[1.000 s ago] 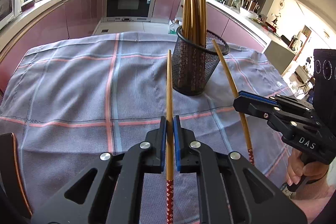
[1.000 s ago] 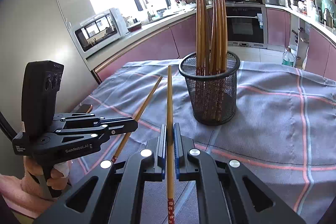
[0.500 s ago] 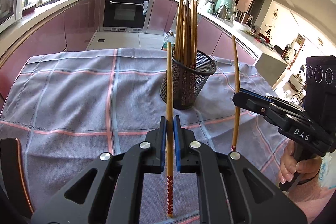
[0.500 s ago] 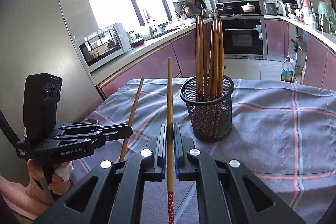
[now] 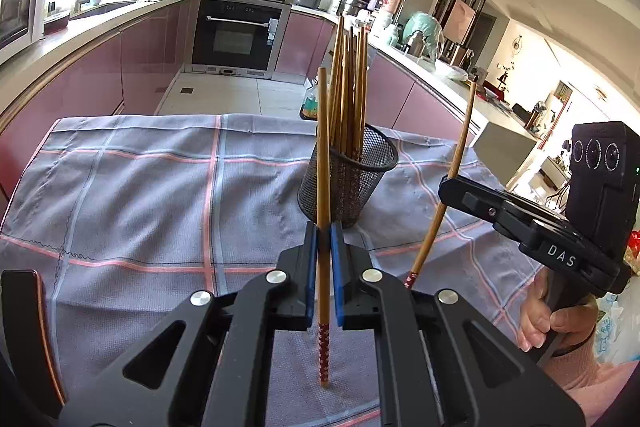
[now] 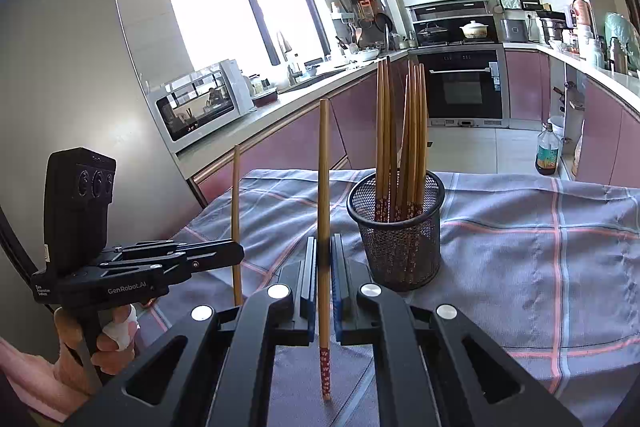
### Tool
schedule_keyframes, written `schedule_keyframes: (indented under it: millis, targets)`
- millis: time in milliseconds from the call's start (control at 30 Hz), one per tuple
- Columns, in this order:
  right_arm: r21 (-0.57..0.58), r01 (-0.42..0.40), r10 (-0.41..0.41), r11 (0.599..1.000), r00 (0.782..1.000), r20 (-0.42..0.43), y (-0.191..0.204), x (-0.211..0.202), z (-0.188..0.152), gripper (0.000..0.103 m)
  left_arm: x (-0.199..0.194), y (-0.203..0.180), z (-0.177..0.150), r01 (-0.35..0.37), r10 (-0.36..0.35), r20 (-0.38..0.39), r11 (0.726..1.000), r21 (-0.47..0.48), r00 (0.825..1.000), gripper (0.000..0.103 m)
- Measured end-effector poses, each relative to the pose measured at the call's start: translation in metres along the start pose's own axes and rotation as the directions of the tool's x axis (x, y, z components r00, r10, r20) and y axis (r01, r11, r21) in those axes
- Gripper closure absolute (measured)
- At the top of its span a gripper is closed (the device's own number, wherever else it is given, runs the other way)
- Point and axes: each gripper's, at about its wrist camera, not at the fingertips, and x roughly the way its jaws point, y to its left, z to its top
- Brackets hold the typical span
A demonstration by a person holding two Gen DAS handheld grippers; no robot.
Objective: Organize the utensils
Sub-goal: 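Raise the left tool's chopstick upright toward the mesh cup while the right tool lifts its own, then carry the left tool's upright chopstick over the mesh cup and lower it in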
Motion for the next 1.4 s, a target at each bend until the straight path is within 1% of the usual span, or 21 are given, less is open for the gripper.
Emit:
schedule_keyframes:
  millis: [267,667,1400]
  targets:
    - [-0.004,-0.002,0.002,1.000,1.000,0.023,0.000,-0.003,0.003,0.098,-0.009,-0.001,0.005,0.020,-0.020,0.034,1.000,-0.002,0.999,0.095]
    - [-0.011,0.004,-0.003,1.000,0.999,0.045,0.000,-0.007,0.008,0.098,-0.015,-0.003,0.014,0.015,-0.015,0.071,1.000,0.002,0.997,0.095]
    - [-0.021,0.016,-0.015,1.000,0.997,0.070,-0.002,-0.015,0.017,0.098,-0.015,-0.009,0.022,-0.006,0.004,0.089,1.000,0.022,0.996,0.095]
